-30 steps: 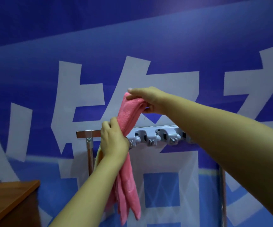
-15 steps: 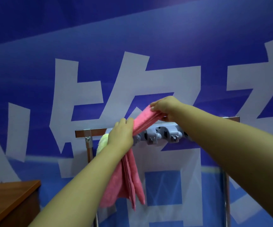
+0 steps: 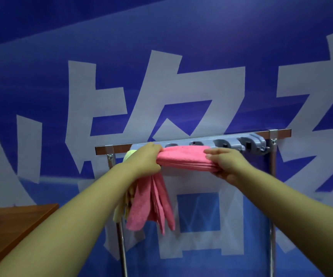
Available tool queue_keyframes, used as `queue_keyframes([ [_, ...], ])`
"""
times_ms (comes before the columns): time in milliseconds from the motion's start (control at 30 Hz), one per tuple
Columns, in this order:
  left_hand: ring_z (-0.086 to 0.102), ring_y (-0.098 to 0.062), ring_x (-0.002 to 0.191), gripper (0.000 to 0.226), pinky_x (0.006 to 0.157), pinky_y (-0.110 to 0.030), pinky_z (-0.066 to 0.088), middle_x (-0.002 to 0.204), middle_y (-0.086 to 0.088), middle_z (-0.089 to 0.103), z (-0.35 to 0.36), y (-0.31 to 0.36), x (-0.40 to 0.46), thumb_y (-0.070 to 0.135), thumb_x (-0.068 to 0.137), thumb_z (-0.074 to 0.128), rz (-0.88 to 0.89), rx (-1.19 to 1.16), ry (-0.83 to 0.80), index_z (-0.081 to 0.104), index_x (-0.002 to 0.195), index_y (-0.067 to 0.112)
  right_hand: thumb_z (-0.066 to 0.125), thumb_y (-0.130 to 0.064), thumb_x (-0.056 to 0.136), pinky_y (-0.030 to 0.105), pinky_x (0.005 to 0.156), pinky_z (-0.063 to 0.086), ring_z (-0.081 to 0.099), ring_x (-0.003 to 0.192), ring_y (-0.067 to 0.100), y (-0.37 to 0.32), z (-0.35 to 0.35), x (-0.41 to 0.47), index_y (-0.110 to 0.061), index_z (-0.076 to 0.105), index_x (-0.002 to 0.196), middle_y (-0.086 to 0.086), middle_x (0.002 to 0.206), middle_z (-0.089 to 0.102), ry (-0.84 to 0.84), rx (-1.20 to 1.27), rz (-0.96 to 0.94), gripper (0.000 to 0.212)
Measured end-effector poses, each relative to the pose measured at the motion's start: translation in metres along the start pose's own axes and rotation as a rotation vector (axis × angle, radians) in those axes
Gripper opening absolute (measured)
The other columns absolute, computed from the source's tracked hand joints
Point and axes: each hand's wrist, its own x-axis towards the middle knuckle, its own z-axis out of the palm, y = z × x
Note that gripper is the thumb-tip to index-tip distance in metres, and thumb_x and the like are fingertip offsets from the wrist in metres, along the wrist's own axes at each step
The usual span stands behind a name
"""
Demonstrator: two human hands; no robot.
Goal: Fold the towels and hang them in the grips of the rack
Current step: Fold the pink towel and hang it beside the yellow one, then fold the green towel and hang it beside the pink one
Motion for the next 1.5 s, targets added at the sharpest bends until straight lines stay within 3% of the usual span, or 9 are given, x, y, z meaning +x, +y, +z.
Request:
queue_keyframes([
  [133,0.052,-0.024,0.108,0.044,0.09,-0.033,0.042,0.115,-0.006,0.054,-0.003,0.001,0.002,0.009,0.074,0.056,0.027,0.057,-0.026,0.055,0.117,0.018,0.053,0.002,0.091,0.012,0.034,0.035,0.046,0.042,0.009,0.041,0.005,-0.022,-0.01,0.063,0.095,0.006,0.067,0.054,0.002,0.088,0.006,0.016],
  [300,0.052,-0.027,0.109,0.043,0.088,-0.033,0.04,0.117,-0.009,0.054,-0.003,0.009,0.004,0.003,0.077,0.049,0.05,0.133,-0.037,0.055,0.118,0.015,0.048,0.004,0.091,0.023,0.054,0.035,0.048,0.059,0.018,0.084,0.026,-0.023,-0.015,0.058,0.078,0.008,0.072,0.056,0.027,0.21,0.126,0.026],
  [467,0.058,-0.029,0.1,0.026,0.076,-0.037,0.044,0.108,-0.008,0.059,-0.002,0.016,0.008,0.014,0.083,0.059,0.117,0.369,0.075,0.06,0.109,0.015,0.043,0.006,0.092,0.025,0.054,0.039,0.051,0.062,0.019,0.089,0.027,-0.009,-0.014,0.058,0.084,0.009,0.075,0.057,0.102,0.284,0.107,0.026],
  [567,0.057,-0.03,0.107,0.036,0.083,-0.04,0.046,0.114,-0.01,0.058,0.013,0.019,0.003,0.004,0.084,0.052,0.112,0.377,0.102,0.055,0.119,0.014,0.045,0.004,0.092,0.029,0.057,0.039,0.051,0.068,0.022,0.109,0.018,-0.007,-0.015,0.061,0.083,0.013,0.084,0.058,0.114,0.245,0.127,0.026],
  [733,0.046,-0.034,0.125,0.06,0.102,-0.04,0.038,0.14,-0.018,0.041,0.027,0.015,-0.008,-0.006,0.083,0.041,-0.051,0.049,0.086,0.033,0.141,0.008,0.048,0.004,0.091,0.029,0.055,0.04,0.053,0.067,0.024,0.139,0.034,-0.01,-0.009,0.064,0.096,0.013,0.082,0.06,0.061,0.225,0.155,0.021],
  [933,0.051,-0.034,0.118,0.069,0.095,-0.032,0.041,0.137,-0.019,0.047,0.074,0.025,-0.034,-0.003,0.084,0.04,-0.39,-0.738,0.252,0.019,0.147,0.014,0.045,-0.009,0.095,0.027,0.059,0.048,0.059,0.069,0.019,0.143,0.051,-0.017,-0.012,0.061,0.11,0.009,0.087,0.064,-0.07,0.055,0.162,0.022],
  [1100,0.043,-0.028,0.13,0.047,0.093,-0.023,0.032,0.138,-0.011,0.047,0.135,0.029,-0.083,0.022,0.099,0.042,-0.431,-0.92,0.131,0.029,0.143,0.016,0.042,-0.013,0.098,0.04,0.089,0.051,0.056,0.114,0.031,0.153,0.045,-0.032,-0.02,0.059,0.122,0.013,0.115,0.063,-0.183,-0.012,0.169,0.031],
  [1233,0.04,-0.021,0.133,0.053,0.094,-0.019,0.031,0.145,-0.005,0.041,0.181,0.032,-0.115,0.029,0.099,0.04,-0.453,-0.959,-0.045,0.021,0.147,0.02,0.041,-0.005,0.096,0.022,0.068,0.048,0.059,0.092,0.015,0.17,0.034,-0.039,-0.022,0.058,0.124,-0.001,0.098,0.059,-0.233,-0.033,0.194,0.037],
  [1500,0.047,-0.024,0.127,0.06,0.108,-0.036,0.035,0.139,-0.007,0.047,0.301,0.052,-0.197,0.036,0.097,0.042,-0.704,-1.014,-0.365,0.017,0.149,0.019,0.049,-0.005,0.095,0.022,0.066,0.044,0.057,0.077,0.009,0.272,-0.02,-0.072,-0.016,0.057,0.121,0.003,0.101,0.058,-0.226,-0.143,0.398,0.03],
])
